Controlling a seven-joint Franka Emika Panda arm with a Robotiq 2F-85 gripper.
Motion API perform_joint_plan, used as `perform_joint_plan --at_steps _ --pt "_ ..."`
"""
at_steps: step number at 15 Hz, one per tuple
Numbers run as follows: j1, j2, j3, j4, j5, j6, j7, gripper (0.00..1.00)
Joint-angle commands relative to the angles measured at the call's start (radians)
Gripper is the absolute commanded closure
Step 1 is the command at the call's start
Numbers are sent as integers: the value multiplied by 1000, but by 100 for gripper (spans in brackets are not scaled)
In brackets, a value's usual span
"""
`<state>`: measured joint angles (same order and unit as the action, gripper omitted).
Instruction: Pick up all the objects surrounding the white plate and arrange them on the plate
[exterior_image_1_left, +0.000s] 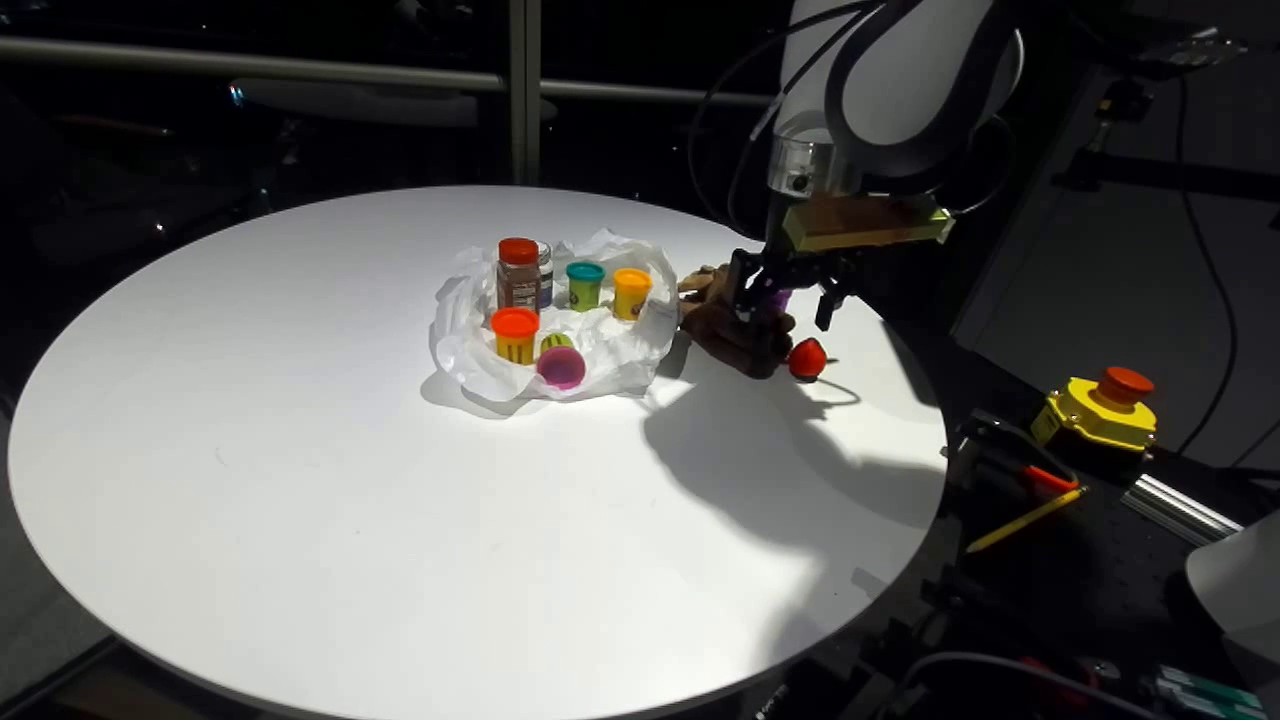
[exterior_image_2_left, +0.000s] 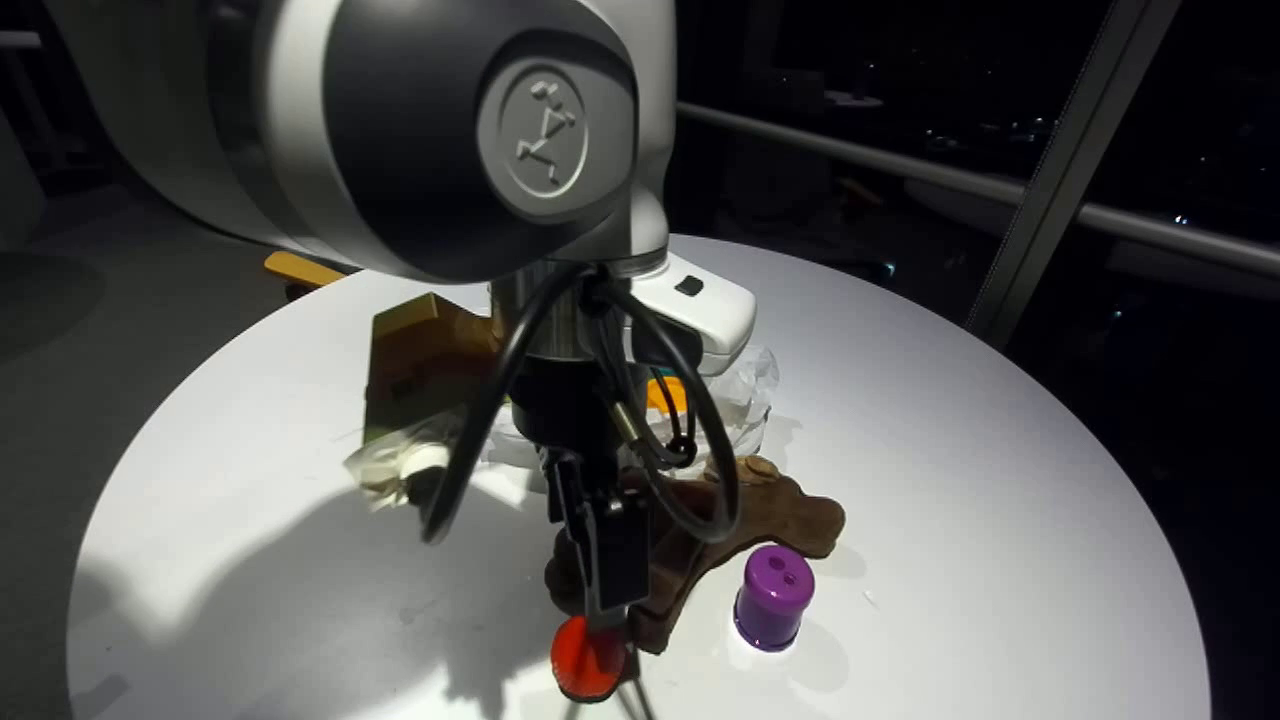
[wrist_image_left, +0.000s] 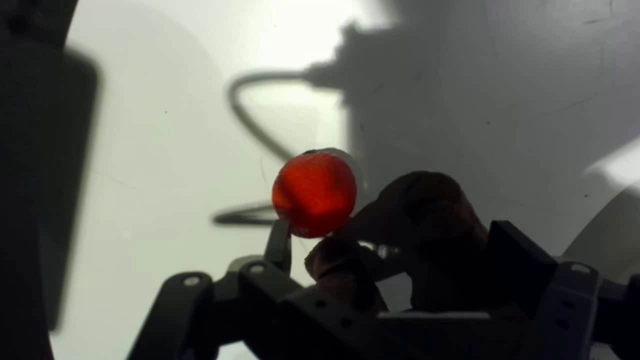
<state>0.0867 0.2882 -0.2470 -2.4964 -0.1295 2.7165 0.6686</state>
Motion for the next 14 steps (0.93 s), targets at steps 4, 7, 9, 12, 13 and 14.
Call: perform_joint_plan --at_steps 4,7,9,12,13,14 --pt "38 -25 -71 -23 -151 -27 137 0" --pt "13 -25 -57 -35 -137 -56 118 0" --pt "-5 -31 -46 -45 -115 -66 96 0" --pt "-34 -18 -31 -45 -91 -72 59 0" --pt "-44 -11 -27 -42 -84 -69 45 0" --pt "-55 -5 -17 -39 -74 -62 22 0"
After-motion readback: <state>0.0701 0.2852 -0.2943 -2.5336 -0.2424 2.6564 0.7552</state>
